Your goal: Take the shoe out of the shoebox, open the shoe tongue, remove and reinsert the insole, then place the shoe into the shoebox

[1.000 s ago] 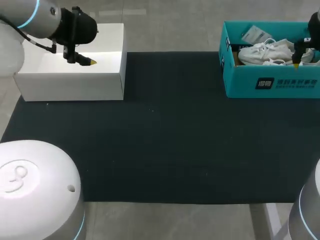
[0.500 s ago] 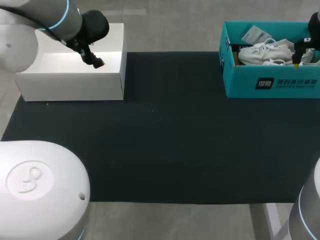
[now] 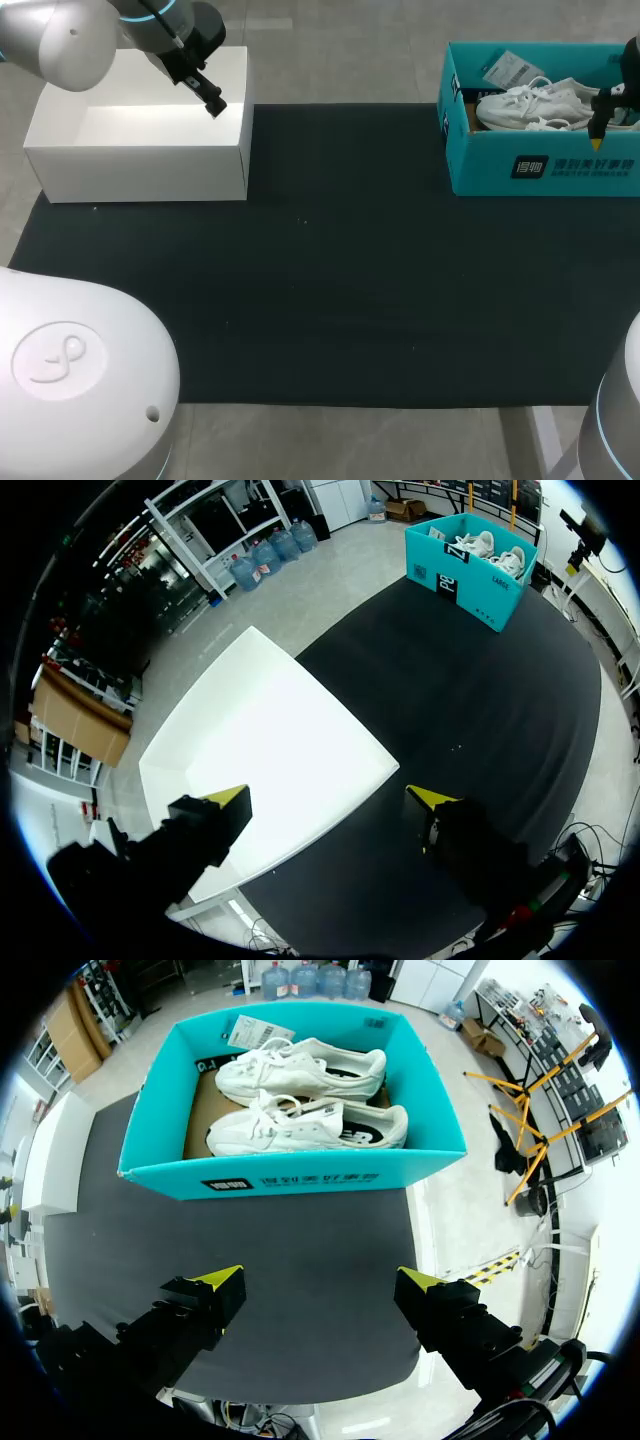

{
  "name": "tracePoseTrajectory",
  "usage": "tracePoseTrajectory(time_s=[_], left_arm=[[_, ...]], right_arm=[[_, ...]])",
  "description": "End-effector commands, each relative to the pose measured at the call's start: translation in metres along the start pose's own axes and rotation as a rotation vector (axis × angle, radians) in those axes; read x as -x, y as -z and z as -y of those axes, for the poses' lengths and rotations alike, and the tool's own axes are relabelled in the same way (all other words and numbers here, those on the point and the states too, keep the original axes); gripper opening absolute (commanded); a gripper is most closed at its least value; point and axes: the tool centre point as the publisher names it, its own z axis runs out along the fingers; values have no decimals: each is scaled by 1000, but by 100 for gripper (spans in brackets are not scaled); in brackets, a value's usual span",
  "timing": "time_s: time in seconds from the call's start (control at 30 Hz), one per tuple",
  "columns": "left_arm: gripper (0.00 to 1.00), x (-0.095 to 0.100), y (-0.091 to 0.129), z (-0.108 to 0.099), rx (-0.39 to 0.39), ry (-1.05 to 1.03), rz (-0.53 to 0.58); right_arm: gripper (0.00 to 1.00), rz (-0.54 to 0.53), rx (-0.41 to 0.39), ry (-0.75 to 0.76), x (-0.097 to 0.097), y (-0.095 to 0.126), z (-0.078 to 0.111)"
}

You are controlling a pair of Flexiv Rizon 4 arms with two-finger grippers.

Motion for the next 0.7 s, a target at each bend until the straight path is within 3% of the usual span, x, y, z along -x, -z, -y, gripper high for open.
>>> tracePoseTrajectory(time_s=[0.03, 0.2, 0.3, 0.7], left_arm=[[100, 4, -9, 11, 482, 951, -190], [100, 5, 1, 13, 548, 1100, -234], [100, 4, 5, 11, 599, 1182, -301], [100, 4, 5, 11, 601, 1185, -302]], right_arm=[[100, -31, -34, -36, 3, 9, 3], [100, -129, -139, -66, 8, 21, 1], [100, -129, -139, -66, 8, 21, 1], [100, -129, -139, -66, 8, 21, 1]])
